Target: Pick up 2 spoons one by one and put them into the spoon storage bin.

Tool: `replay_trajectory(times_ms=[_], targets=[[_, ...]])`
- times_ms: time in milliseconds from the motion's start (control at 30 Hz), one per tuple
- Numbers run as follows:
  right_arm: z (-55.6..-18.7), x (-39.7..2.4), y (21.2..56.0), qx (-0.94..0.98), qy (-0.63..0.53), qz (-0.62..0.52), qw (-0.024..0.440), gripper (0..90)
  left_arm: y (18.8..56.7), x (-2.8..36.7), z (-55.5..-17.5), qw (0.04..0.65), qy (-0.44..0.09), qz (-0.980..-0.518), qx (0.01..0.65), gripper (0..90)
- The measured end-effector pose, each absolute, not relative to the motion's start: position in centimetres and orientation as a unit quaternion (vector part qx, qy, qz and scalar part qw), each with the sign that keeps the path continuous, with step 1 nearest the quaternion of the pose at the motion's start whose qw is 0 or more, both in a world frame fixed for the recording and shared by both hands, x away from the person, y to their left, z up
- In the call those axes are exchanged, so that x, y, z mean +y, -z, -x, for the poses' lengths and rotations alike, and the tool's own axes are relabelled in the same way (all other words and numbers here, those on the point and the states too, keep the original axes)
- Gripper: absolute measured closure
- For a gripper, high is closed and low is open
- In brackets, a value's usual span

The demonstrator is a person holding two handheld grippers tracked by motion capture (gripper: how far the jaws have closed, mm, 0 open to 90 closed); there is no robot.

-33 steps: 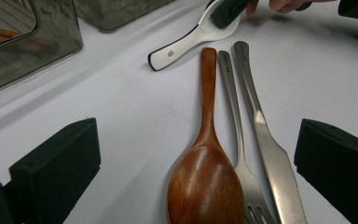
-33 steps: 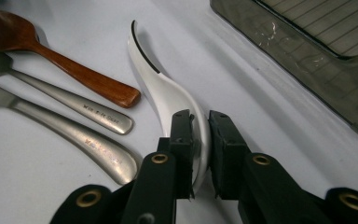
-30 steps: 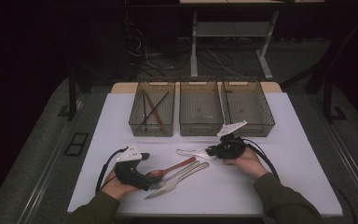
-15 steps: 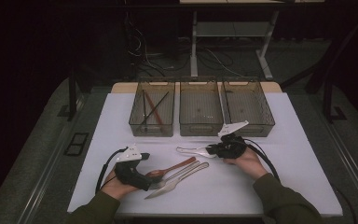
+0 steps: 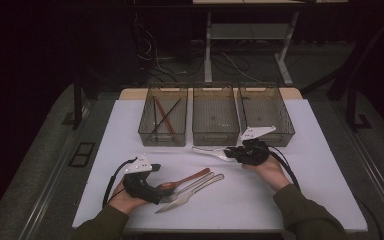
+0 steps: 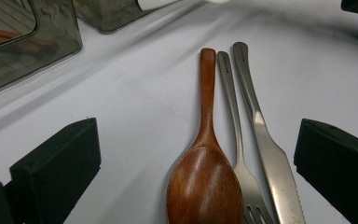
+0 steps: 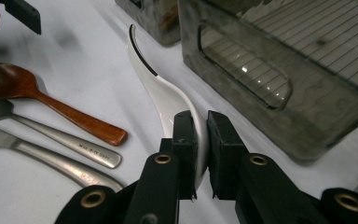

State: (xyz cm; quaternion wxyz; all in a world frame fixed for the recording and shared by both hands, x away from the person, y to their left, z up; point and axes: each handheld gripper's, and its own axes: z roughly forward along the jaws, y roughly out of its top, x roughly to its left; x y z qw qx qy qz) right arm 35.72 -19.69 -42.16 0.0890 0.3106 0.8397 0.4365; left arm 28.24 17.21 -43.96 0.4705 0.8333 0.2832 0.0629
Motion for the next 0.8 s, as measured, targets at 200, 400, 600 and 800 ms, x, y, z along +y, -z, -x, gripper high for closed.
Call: replay_trajectory(times_ms=[200, 400, 600, 800], targets=[[-35.8, -20.2, 41.3, 0.830, -0.449, -0.314, 0.100, 81.4, 44.0, 17.2, -28.2, 0.470, -0.062, -0.833, 0.284, 0.0], [-35.9, -20.6, 40.2, 0.823, -0.461, -0.315, 0.106, 81.5, 44.0, 17.1, -28.2, 0.470, -0.062, -0.834, 0.284, 0.0], [-36.4, -20.9, 39.0, 0.812, -0.474, -0.319, 0.120, 81.5, 44.0, 17.1, -28.2, 0.471, -0.062, -0.833, 0.284, 0.0], [-37.1, -21.1, 37.6, 0.806, -0.479, -0.322, 0.134, 81.5, 44.0, 17.2, -28.2, 0.471, -0.062, -0.833, 0.284, 0.0]])
